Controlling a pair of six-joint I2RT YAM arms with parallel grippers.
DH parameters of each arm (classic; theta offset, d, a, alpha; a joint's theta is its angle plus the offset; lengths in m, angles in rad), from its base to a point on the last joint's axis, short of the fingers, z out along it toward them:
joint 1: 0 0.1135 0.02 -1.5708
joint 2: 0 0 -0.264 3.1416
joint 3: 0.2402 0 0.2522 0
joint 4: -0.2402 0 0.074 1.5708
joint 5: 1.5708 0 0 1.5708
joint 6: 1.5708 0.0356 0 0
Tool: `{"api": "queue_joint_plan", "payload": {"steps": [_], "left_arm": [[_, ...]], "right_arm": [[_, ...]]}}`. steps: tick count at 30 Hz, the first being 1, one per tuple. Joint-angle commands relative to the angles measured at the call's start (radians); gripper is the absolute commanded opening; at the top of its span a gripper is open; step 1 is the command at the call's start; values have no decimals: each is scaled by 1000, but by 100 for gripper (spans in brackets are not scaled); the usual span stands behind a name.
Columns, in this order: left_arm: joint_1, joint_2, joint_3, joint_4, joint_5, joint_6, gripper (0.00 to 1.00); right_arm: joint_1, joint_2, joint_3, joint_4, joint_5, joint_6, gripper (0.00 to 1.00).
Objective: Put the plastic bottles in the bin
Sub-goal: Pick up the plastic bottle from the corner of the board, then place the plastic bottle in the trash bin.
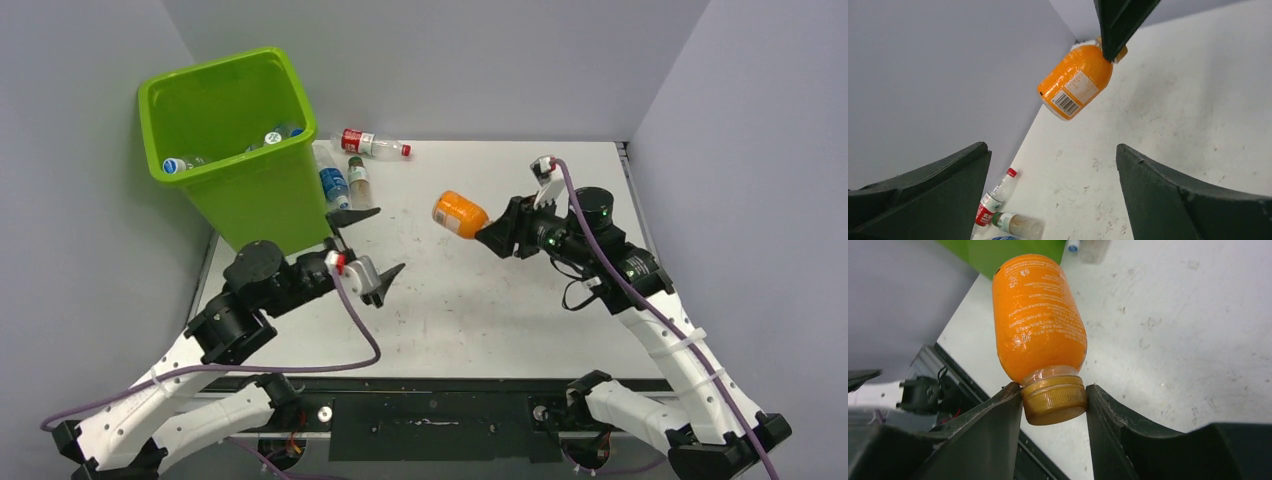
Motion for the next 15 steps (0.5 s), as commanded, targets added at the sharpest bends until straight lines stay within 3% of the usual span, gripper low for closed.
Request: {"api": "queue_joint_plan", "payload": {"steps": [1,8,15], "left_arm": [[-124,108,57,-166,-109,366,96],[-299,277,191,-256,-249,510,96],[-316,372,223,-246,-283,550,96]], "right_arm": [[37,-29,76,-246,-112,-87,5],[89,-25,97,-269,-116,-98,5],[127,-35,112,-267,-91,-94,5]]}}
